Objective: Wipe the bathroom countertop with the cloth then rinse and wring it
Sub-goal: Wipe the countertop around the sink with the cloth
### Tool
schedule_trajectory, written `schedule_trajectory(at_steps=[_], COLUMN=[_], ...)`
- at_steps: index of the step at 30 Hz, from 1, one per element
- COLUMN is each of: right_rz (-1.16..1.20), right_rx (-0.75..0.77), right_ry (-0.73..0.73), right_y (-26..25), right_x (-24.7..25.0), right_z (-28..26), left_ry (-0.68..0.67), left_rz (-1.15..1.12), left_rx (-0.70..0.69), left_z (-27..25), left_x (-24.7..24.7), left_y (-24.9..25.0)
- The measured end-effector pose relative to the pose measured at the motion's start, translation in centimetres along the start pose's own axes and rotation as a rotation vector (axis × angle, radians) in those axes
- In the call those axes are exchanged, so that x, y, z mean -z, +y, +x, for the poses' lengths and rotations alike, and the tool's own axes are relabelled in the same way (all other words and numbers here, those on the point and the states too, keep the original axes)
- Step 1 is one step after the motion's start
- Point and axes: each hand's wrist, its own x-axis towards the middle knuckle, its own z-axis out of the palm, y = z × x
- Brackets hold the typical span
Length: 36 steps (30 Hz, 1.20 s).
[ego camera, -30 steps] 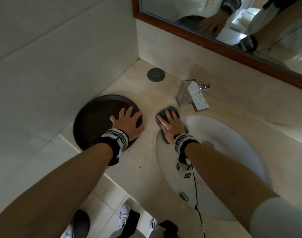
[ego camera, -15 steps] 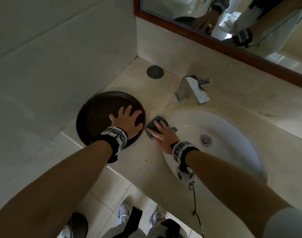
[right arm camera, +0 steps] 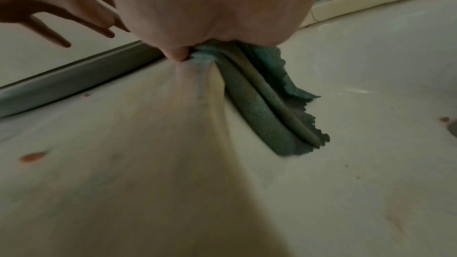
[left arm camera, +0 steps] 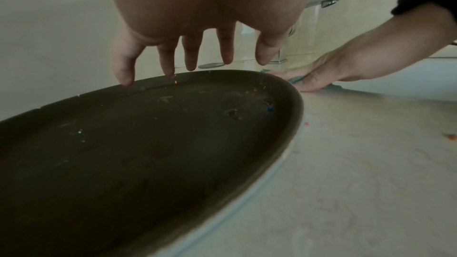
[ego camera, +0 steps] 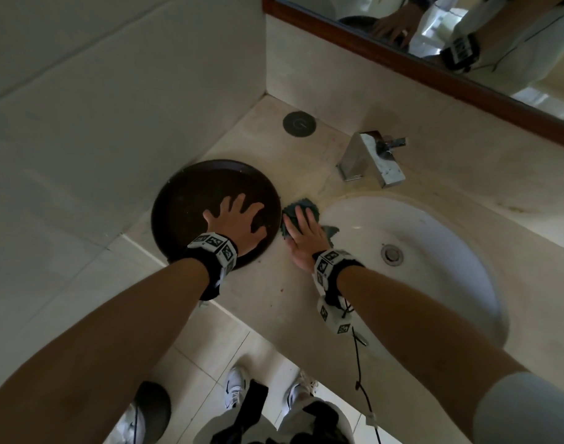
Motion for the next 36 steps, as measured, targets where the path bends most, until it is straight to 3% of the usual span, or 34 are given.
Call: schedule_trajectory(at_steps=[4,16,20,24,30,36], right_rz=[-0.013,-0.103,-0.104,-0.054,-0.028,-0.068], right_rx=[0.017,-0.035,-0.074,-0.062,-0.107,-0.042], right_ry=[0.045,-0.005,0.101,0.11,0.098,0.052], right_y=[-0.9,-4.2,-6.2,-7.1,-6.3,-3.9], right_x=[-1.8,-6.2,-8.4,-9.6,-8.1,-5.8], right_z=[-1.6,-9.5,-13.2,-15.2,-13.9,-9.5], left_ry=[-0.003,-0.037,-0.054,-0.062,-0.078,-0.072], left_rz=[-0.001,0.046,0.057,0.059,0.064,0.056], left_rx=[-0.051,-0.176,-0.204,-0.209,-0.218,-0.188], left_z=[-0.4,-3.3,-4.1,-4.3,-3.1,-1.3], left_x=[0.0,-0.6,-1.0,-1.2,-0.8,-0.7], left_y=[0.3,0.2,0.1,0.4,1.5,2.2])
